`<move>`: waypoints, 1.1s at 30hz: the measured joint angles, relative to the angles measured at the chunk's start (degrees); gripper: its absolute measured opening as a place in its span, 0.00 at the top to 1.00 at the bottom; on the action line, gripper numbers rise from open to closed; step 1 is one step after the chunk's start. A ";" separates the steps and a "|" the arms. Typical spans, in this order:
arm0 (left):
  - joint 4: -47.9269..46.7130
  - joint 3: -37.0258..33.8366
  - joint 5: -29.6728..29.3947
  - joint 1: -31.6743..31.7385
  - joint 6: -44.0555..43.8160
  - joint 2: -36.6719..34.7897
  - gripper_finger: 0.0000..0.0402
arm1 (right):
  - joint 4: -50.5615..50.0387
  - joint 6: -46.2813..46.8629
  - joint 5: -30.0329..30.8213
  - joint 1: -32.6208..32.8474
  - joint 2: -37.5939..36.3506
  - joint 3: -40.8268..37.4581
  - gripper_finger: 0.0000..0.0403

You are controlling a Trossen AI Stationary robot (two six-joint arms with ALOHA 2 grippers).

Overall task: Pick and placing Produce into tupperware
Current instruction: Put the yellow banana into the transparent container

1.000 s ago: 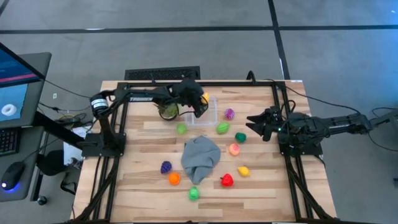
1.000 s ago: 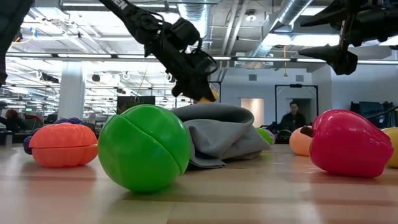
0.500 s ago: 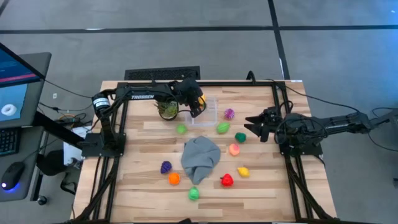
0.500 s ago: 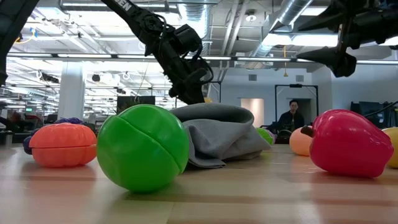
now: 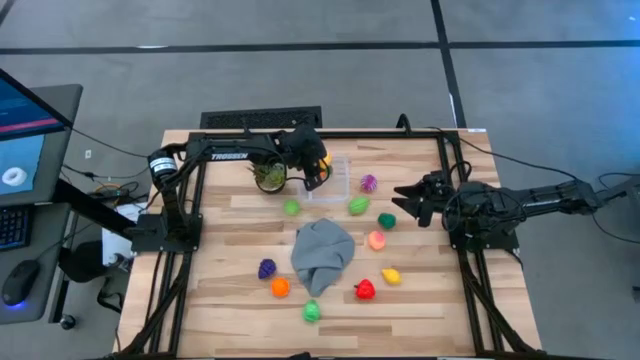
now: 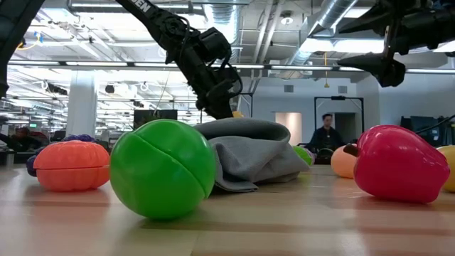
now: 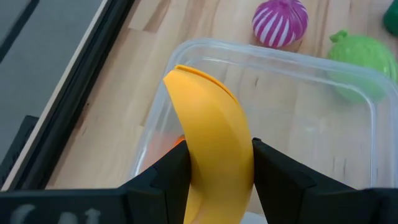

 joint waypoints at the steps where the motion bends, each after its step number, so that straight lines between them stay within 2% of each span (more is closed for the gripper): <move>1: -0.21 0.00 0.12 -0.01 0.33 0.00 0.64 | 0.00 0.28 0.00 0.00 0.00 0.00 0.21; 8: -0.78 0.62 1.26 -0.64 0.74 2.50 0.64 | 0.00 0.40 0.00 0.02 0.00 0.00 0.21; 18: -8.28 7.14 1.58 -1.34 3.52 8.16 0.64 | -0.05 0.55 0.00 0.02 0.26 0.00 0.21; 25: -9.08 7.98 0.99 -1.45 4.52 8.52 0.63 | -0.55 0.53 -0.17 0.13 0.26 0.00 0.21; 33: -9.00 7.98 1.03 -1.43 3.86 8.52 0.57 | -0.53 0.11 -0.17 0.13 0.26 0.00 0.21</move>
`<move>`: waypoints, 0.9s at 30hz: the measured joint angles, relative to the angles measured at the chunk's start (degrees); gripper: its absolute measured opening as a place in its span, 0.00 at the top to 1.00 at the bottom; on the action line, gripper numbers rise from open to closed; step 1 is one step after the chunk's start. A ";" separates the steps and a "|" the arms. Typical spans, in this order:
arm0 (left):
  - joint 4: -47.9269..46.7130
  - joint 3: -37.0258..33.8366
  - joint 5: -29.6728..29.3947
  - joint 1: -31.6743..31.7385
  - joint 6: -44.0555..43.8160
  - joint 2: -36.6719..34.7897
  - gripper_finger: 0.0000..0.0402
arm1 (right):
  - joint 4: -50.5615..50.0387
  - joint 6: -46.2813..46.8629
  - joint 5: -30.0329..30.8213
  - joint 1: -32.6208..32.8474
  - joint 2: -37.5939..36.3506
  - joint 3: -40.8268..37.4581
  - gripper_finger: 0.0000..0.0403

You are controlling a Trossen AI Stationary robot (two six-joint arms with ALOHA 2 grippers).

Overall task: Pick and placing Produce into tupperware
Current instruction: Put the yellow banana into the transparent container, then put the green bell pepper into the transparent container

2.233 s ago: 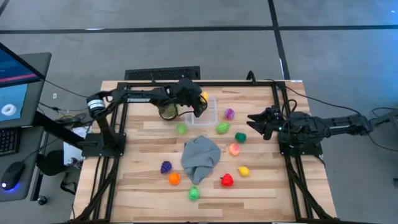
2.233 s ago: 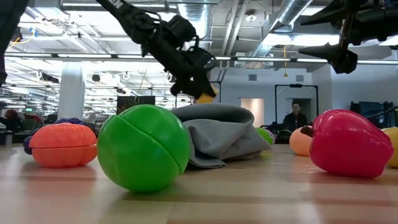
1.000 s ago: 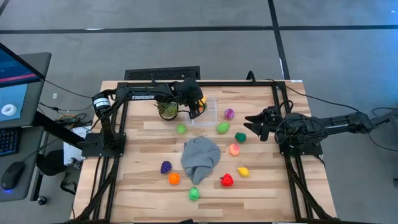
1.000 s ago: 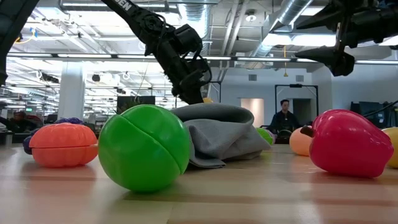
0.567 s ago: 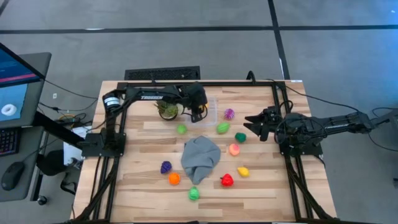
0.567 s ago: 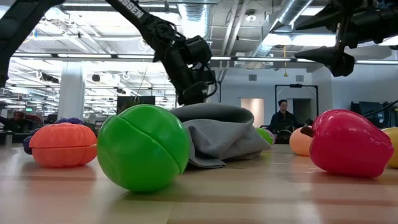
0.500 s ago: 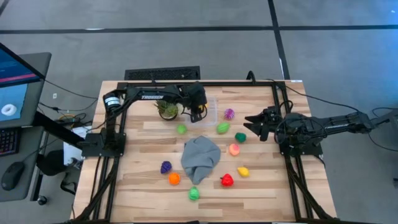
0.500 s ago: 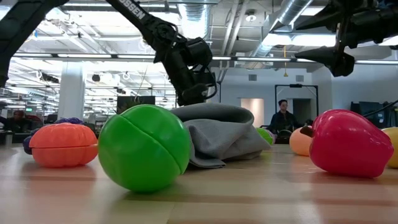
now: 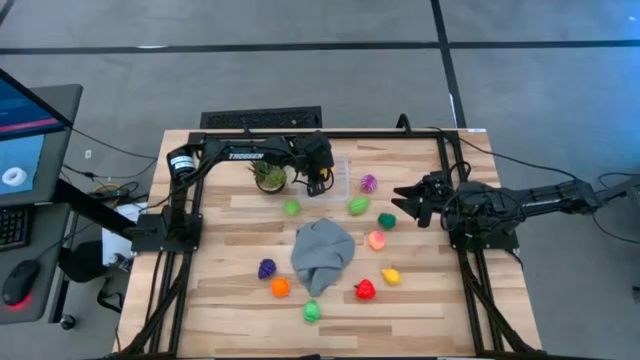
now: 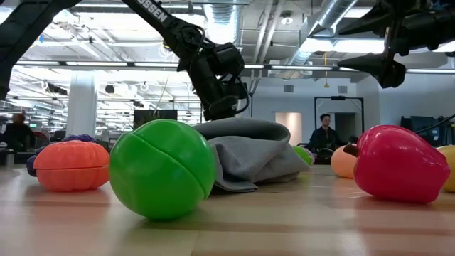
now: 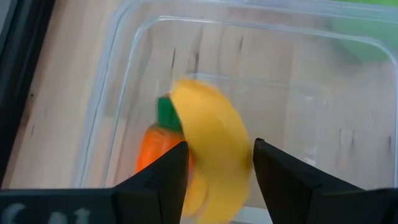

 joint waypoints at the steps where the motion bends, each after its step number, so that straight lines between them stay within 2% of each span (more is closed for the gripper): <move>1: 0.08 0.00 0.00 0.00 -0.02 0.00 0.56 | -0.02 0.00 0.00 0.00 0.00 0.00 0.21; 8: 0.97 0.00 0.20 0.00 -0.74 0.00 0.55 | 0.00 0.29 0.00 0.00 0.00 0.00 0.21; 12: 0.50 0.93 2.43 0.00 -2.45 0.00 0.55 | 0.00 0.75 0.00 0.00 0.00 0.00 0.21; 20: -5.40 9.02 6.07 -0.07 -2.58 -0.04 0.55 | 0.00 1.81 -0.58 0.00 0.00 0.00 0.21; 27: -13.18 15.63 12.75 -0.10 -3.42 -0.28 0.55 | 0.00 1.79 -1.53 0.63 0.00 0.00 0.21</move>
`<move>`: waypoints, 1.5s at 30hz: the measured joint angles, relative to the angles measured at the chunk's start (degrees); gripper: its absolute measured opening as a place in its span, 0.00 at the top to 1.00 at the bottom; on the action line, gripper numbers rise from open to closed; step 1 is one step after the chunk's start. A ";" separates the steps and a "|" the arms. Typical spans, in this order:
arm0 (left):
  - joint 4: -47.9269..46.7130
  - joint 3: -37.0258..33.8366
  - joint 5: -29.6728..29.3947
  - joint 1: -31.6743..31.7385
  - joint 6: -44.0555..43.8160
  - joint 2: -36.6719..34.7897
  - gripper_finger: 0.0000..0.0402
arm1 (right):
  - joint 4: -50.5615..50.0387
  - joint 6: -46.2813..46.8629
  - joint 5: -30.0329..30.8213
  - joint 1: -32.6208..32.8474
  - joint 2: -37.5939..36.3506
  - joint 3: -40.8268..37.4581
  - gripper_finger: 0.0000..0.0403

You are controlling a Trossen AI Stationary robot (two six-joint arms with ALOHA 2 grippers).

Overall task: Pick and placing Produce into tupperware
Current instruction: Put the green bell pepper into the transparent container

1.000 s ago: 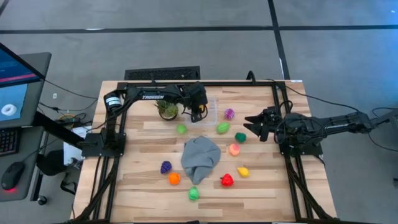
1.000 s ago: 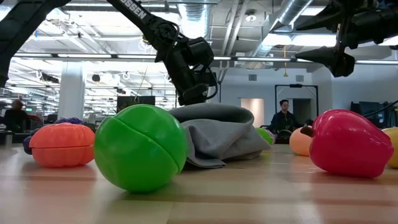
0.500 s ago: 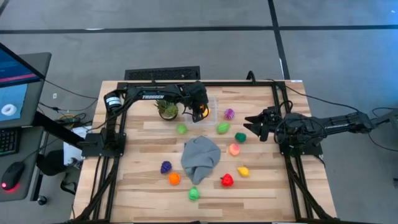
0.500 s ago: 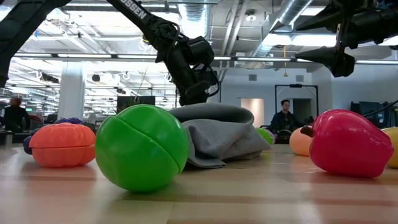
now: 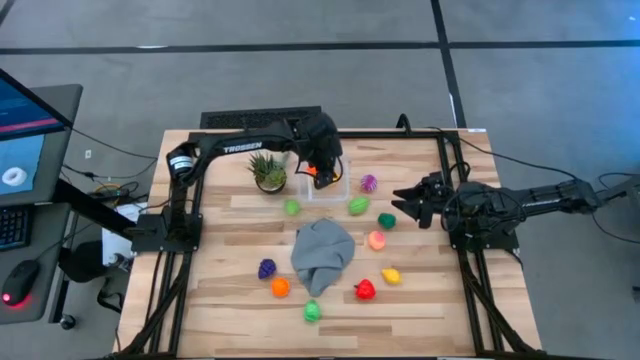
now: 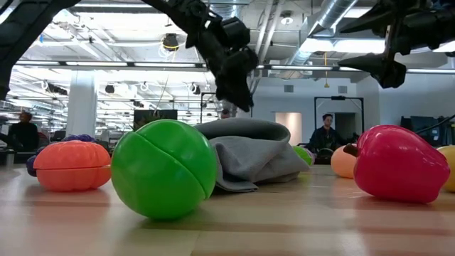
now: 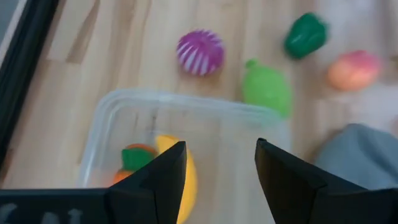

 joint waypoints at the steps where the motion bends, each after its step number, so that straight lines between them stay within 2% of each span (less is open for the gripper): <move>1: -0.86 0.71 1.17 -0.13 -0.27 -0.09 0.55 | 0.00 -0.15 -0.02 0.17 0.00 0.00 0.21; 6: -4.85 2.16 6.12 -1.25 -1.41 -1.91 0.55 | -1.37 -0.44 0.03 1.31 0.00 0.00 0.21; 18: -8.80 2.19 5.61 -6.57 -2.99 -12.92 0.55 | -17.43 0.59 0.04 3.09 0.00 0.00 0.21; 20: -9.92 2.19 3.95 -7.87 -3.21 -15.25 0.55 | -20.20 0.57 0.05 3.46 0.00 0.00 0.21; 31: -18.18 2.15 -15.38 -17.25 -10.69 -30.83 0.55 | -29.39 -4.37 1.64 3.79 0.00 0.00 0.21; 34: -20.59 2.14 -23.28 -21.44 -14.24 -34.89 0.55 | -30.70 -7.89 1.82 3.79 0.07 -0.01 0.21; 39: -25.93 2.14 -37.17 -29.81 -22.58 -39.85 0.55 | -25.72 -16.79 1.93 3.79 0.82 -1.56 0.21; 45: -36.17 2.14 -52.44 -41.35 -35.07 -42.49 0.55 | -25.05 -17.47 1.97 3.75 3.29 -1.88 0.21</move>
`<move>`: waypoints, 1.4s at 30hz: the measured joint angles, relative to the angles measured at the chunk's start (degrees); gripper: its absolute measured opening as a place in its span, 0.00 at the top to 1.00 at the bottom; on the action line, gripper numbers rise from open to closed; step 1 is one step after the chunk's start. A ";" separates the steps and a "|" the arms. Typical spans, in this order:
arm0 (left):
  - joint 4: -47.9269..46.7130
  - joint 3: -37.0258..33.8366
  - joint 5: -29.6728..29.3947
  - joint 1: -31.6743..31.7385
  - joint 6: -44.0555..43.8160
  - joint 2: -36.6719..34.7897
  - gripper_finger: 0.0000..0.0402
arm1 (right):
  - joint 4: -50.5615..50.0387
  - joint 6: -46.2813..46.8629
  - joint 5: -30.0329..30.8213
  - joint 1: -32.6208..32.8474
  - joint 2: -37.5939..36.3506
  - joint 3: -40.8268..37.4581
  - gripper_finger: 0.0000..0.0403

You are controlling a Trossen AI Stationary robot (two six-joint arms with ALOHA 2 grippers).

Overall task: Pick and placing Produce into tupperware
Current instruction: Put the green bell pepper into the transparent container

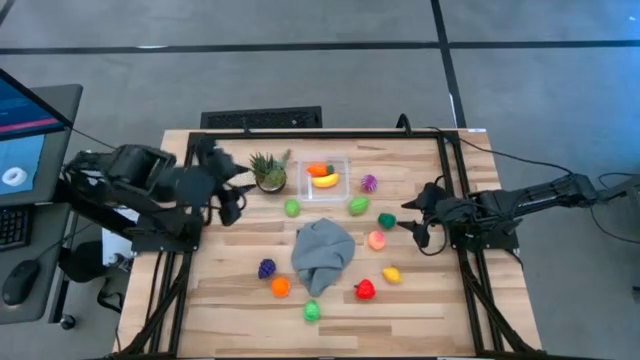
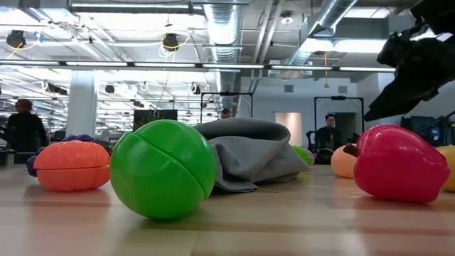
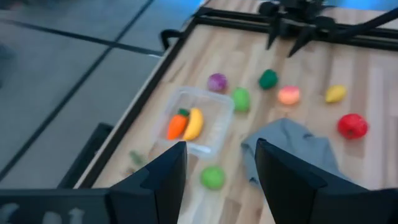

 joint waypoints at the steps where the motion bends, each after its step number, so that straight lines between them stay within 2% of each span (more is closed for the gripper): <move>1: -1.97 0.00 -2.65 -1.98 -2.40 -0.10 0.55 | -0.07 0.27 -0.02 0.00 0.57 0.00 0.21; 7: -14.25 -0.04 -16.22 -13.04 -18.84 0.00 0.55 | -0.15 4.66 0.77 -0.53 4.61 0.00 0.21; 12: -13.85 -4.12 -23.26 -19.24 -25.66 -0.97 0.55 | 0.28 9.09 1.08 -2.68 7.55 0.00 0.16; 18: -14.06 -12.82 -23.90 -22.09 -34.82 -4.63 0.55 | 2.04 10.80 -1.97 -5.35 9.69 0.00 0.08; 27: -14.04 -24.14 -24.03 -24.12 -47.81 -9.14 0.55 | 4.21 15.97 -7.64 -8.91 13.77 0.00 0.07; 42: -14.02 -26.32 -24.39 -24.68 -50.27 -9.40 0.55 | 12.50 20.09 -11.32 -10.51 22.88 0.00 0.08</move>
